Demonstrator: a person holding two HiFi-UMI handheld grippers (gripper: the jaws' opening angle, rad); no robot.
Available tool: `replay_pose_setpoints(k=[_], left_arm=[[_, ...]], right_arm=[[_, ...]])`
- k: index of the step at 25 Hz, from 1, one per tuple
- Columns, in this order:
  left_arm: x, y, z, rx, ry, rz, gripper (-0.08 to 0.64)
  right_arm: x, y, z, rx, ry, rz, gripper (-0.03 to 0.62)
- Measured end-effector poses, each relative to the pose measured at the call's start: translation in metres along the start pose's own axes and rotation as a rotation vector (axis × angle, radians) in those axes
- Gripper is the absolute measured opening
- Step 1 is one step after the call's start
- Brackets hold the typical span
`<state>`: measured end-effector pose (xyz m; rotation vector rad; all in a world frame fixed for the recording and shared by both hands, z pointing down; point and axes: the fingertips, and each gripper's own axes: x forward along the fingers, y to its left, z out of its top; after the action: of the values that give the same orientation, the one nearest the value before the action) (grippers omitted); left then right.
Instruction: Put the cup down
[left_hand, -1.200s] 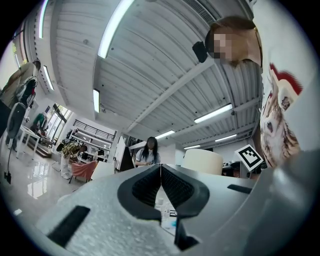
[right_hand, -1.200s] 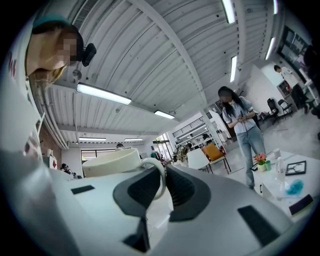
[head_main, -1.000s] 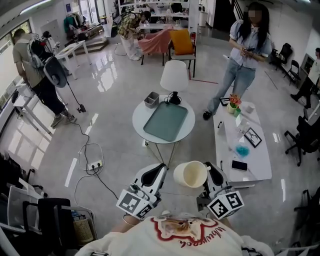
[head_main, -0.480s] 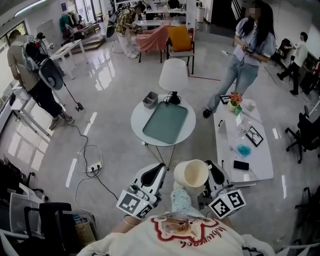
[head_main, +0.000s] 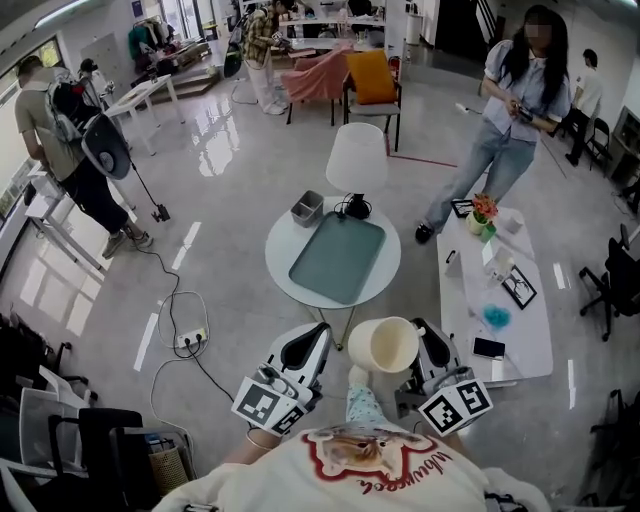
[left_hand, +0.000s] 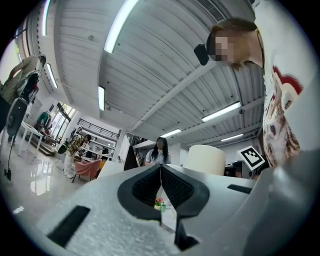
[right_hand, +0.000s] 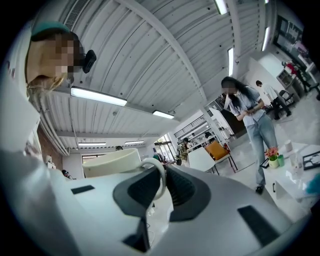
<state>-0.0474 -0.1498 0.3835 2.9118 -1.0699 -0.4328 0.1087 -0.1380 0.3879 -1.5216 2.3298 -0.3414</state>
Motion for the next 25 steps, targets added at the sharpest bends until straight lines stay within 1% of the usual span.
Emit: replay_pose_setpoints(k=[7, 19, 25], left_arm=[[0.054, 0.038, 0.002, 0.026, -0.028, 0.01, 0.017], [0.147, 0.11, -0.004, 0.037, -0.045, 0.05, 0.017], [0.189, 0.138, -0.006, 0.049, -0.056, 0.07, 0.015]], right_arm=[[0.053, -0.04, 0.016, -0.015, -0.006, 0.009, 0.052], [0.158, -0.1, 0.034, -0.01, 0.019, 0.075, 0.052], [0.2, -0.13, 0.051, -0.032, 0.02, 0.091, 0.052]])
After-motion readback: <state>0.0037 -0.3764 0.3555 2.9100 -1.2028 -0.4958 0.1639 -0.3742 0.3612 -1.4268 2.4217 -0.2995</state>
